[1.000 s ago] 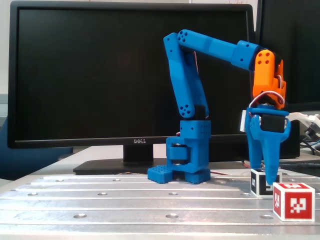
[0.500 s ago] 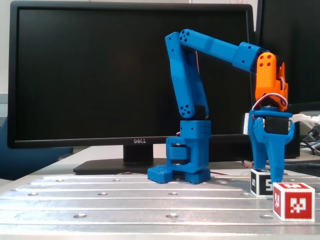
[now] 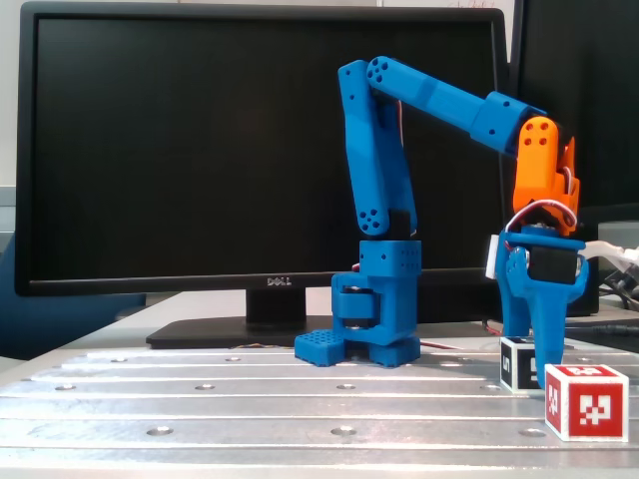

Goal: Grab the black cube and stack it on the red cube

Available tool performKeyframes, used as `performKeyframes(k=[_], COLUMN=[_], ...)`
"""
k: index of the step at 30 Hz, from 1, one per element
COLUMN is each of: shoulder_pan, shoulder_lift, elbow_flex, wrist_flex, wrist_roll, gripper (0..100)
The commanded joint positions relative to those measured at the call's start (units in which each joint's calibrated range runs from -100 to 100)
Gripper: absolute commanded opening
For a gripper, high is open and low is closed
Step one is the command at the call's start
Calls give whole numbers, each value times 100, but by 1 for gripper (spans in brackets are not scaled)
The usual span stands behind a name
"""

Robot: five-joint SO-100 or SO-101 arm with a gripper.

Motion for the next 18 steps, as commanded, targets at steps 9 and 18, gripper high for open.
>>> performKeyframes(k=[9,18], shoulder_pan=[-16,-16], shoulder_lift=[6,-19], elbow_flex=[-201,-201], wrist_flex=[18,9], wrist_roll=[21,16], gripper=[30,23])
